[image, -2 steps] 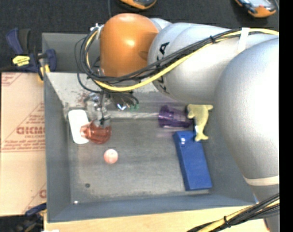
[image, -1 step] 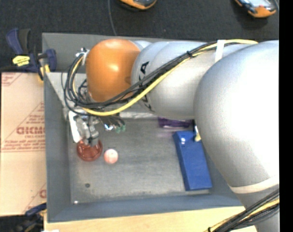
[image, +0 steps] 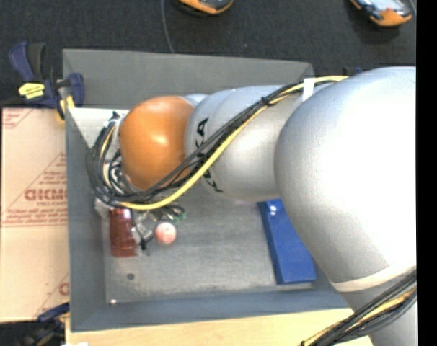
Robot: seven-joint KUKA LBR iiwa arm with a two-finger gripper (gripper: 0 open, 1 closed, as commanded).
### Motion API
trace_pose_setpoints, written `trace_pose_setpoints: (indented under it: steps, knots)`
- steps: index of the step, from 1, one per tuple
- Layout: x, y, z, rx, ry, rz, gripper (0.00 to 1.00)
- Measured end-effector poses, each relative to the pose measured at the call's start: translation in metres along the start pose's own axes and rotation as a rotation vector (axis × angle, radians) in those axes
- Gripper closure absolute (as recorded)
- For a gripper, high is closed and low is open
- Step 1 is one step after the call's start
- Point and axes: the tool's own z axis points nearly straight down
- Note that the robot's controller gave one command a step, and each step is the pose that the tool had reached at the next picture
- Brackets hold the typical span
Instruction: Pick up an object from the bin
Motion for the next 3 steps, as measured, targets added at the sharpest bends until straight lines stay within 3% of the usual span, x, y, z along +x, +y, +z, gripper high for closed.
trace_pose_setpoints:
  steps: [1,3]
  knots:
    - [0.0,0.0,0.0,0.0,-0.001,0.002,0.0]
    - [-0.015,-0.014,0.021,0.005,0.004,-0.46,0.0]
